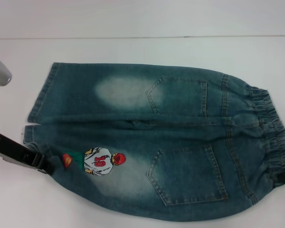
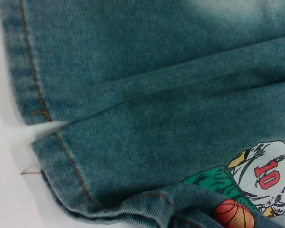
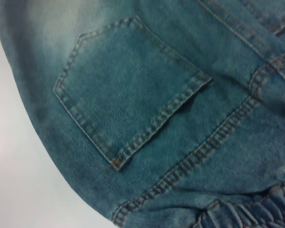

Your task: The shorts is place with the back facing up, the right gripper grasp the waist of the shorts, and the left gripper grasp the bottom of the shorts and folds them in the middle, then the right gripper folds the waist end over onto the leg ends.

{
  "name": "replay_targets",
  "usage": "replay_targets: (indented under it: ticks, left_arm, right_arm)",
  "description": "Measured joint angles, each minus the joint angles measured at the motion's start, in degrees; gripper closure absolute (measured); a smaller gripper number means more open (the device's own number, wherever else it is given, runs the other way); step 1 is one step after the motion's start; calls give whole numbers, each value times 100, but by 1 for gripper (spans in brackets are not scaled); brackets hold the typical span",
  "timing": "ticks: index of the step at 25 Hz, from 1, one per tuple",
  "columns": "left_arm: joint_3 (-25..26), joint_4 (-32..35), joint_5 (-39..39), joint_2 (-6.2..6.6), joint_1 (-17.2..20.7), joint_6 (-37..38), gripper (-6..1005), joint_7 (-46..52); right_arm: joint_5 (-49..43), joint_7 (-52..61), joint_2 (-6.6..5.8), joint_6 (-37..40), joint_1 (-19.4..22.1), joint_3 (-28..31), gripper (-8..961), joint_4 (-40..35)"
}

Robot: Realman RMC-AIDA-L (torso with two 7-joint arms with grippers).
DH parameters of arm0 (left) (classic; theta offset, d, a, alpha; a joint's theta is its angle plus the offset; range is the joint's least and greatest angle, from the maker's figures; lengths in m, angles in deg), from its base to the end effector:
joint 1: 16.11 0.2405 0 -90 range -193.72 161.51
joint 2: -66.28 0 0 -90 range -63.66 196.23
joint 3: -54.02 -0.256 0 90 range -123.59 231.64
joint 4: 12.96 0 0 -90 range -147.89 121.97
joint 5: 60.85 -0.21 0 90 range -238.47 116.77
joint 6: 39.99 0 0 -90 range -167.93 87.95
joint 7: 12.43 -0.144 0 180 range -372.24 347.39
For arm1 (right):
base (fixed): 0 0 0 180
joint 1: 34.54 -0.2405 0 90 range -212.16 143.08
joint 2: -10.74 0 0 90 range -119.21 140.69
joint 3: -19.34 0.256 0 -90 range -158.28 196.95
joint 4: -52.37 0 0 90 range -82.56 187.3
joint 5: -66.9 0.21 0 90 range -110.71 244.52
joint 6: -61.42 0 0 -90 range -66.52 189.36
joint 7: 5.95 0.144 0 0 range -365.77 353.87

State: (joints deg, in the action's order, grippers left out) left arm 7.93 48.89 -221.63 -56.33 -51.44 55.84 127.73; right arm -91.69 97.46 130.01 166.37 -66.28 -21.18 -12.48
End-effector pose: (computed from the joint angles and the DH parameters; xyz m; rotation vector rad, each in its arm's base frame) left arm -0.2753 0.3310 0.0233 -2.3778 -1.5833 0.3921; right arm 0.2948 0.3052 0.0606 -2.8259 0.9563 -0.4218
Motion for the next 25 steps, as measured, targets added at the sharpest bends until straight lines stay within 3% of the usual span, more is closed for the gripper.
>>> replay_targets:
  ticks: [6, 15, 21, 25]
  left_arm:
    - [22, -28, 109, 1, 65, -244, 928, -65]
    - [385, 7, 471, 95, 82, -886, 929, -169]
    - [530, 151, 637, 185, 7, -1193, 928, -189]
    - [544, 112, 726, 214, -102, -1440, 929, -192]
  right_arm:
    - [611, -196, -62, -87, 149, 499, 902, 46]
    - [1472, -115, -35, -587, 237, 1137, 902, 514]
    - [1912, -10, -184, -579, 324, 1617, 902, 563]
    - [2015, 114, -361, -767, 317, 1807, 902, 776]
